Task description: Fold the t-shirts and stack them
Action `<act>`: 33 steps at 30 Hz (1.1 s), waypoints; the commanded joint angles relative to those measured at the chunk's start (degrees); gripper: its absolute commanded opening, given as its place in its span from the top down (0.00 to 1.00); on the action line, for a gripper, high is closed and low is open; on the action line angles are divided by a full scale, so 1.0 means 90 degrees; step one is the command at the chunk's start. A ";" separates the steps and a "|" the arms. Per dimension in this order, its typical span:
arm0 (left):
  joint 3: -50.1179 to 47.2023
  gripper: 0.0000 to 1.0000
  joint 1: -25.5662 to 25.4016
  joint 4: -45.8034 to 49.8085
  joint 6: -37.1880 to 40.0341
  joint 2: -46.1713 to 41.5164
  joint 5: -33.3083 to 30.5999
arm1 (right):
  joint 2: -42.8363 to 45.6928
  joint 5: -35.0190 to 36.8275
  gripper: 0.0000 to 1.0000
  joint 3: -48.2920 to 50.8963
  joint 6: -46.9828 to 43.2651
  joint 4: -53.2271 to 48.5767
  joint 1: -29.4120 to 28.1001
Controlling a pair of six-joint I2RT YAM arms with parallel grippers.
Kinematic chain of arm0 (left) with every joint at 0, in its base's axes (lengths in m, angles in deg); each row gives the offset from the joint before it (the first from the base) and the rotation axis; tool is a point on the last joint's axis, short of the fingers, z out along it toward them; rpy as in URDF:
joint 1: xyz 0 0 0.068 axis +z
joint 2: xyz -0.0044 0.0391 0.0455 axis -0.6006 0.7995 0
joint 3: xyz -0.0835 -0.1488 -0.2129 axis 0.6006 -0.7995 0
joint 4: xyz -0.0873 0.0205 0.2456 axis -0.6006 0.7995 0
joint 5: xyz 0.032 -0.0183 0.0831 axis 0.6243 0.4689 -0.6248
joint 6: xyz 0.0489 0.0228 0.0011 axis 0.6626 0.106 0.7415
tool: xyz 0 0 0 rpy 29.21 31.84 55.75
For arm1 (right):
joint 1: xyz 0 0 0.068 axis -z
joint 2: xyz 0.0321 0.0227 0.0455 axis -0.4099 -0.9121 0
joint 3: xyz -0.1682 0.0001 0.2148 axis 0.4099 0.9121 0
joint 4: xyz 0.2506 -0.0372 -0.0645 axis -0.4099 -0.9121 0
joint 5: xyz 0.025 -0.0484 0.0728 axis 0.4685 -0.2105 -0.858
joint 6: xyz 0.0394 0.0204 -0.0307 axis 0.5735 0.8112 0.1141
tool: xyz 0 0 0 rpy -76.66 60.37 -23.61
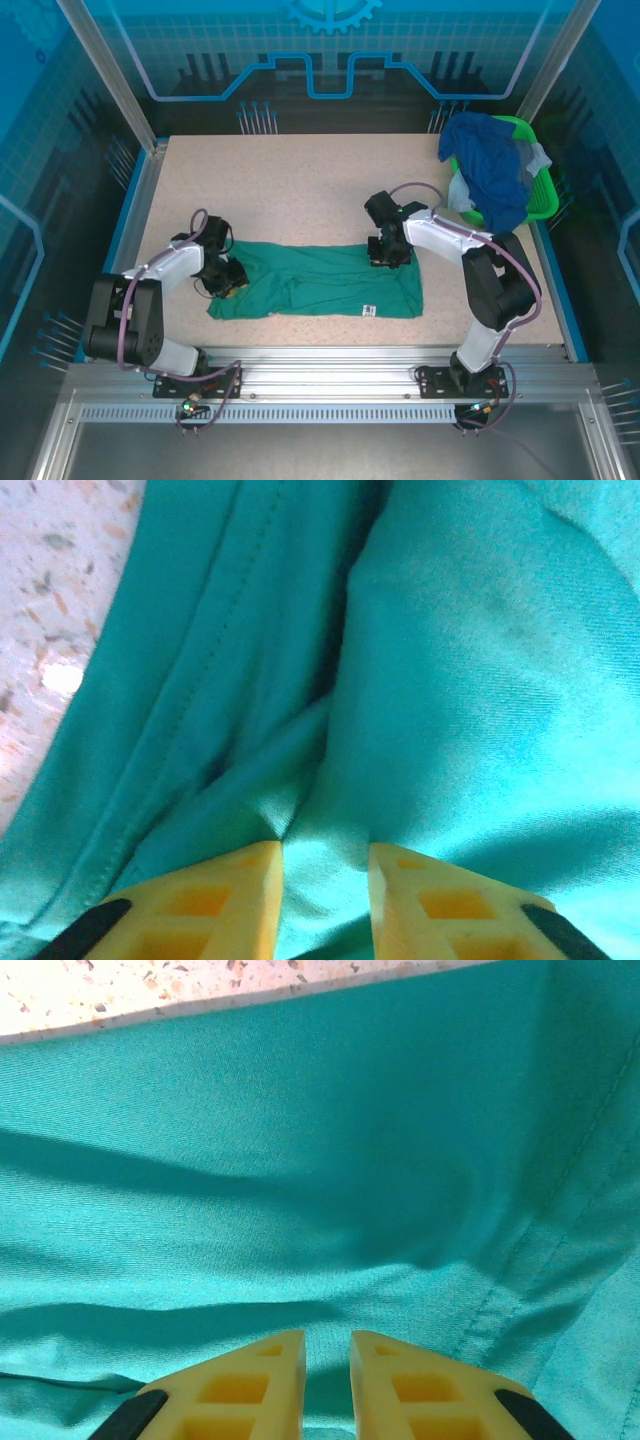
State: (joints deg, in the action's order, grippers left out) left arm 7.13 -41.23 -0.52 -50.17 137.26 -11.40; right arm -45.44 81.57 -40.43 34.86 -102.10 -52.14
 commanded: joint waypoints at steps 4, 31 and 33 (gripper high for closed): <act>-0.0120 0.65 0.0050 -0.0163 0.0408 -0.0013 -0.0243 | -0.0257 -0.0021 0.80 0.0114 0.0140 -0.0329 0.0123; 0.0315 0.94 0.0050 0.0539 0.0126 -0.0610 -0.0377 | -0.0922 0.0213 0.81 -0.0190 0.0152 -0.0870 0.0214; 0.0402 0.92 0.0045 0.0574 0.0143 -0.0582 -0.0390 | -0.0943 0.0223 0.81 -0.0206 0.0142 -0.0887 0.0214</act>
State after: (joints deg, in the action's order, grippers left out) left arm 8.55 -41.23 1.95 -48.32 132.54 -13.59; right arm -51.97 82.31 -41.85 35.93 -107.35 -51.00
